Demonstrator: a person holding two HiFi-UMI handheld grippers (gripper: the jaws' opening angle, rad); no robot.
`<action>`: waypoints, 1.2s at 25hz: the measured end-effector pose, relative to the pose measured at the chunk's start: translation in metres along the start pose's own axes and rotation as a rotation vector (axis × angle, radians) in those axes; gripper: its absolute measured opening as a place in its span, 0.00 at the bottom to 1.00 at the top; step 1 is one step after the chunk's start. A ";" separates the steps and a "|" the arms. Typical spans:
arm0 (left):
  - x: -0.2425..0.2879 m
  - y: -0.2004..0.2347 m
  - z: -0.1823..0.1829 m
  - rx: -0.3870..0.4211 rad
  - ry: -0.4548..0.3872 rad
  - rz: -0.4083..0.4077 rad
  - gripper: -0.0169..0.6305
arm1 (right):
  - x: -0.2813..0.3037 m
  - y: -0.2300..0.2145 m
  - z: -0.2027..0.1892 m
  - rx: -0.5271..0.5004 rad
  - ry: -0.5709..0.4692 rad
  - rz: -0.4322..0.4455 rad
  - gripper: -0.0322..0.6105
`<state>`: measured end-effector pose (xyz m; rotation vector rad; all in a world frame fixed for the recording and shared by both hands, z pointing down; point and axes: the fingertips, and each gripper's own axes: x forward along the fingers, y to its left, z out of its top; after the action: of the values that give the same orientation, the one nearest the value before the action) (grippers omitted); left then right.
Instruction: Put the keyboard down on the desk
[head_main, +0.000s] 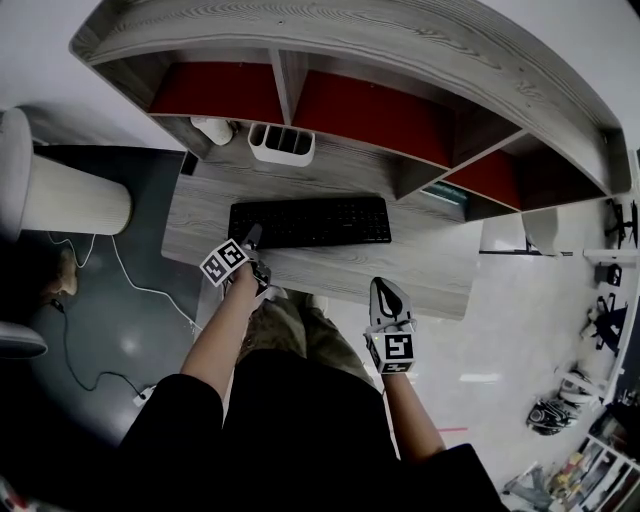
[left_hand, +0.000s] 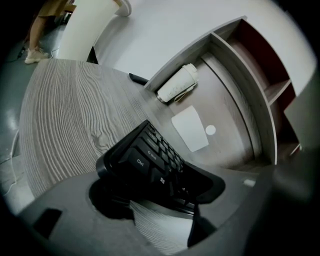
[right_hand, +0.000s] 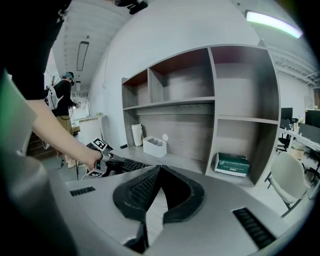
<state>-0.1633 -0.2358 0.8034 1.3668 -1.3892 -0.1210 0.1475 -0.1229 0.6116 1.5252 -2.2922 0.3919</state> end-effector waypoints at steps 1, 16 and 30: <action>0.000 -0.001 0.000 0.000 0.003 -0.009 0.48 | 0.000 0.001 -0.001 0.004 0.001 0.001 0.07; -0.003 -0.007 -0.012 0.217 0.094 0.003 0.64 | -0.005 0.004 -0.003 0.026 -0.006 0.020 0.07; -0.017 0.007 -0.023 0.256 0.183 0.075 0.65 | -0.004 0.001 -0.001 0.030 -0.015 0.017 0.07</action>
<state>-0.1557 -0.2072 0.8063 1.4926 -1.3312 0.2343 0.1481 -0.1187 0.6102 1.5286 -2.3226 0.4229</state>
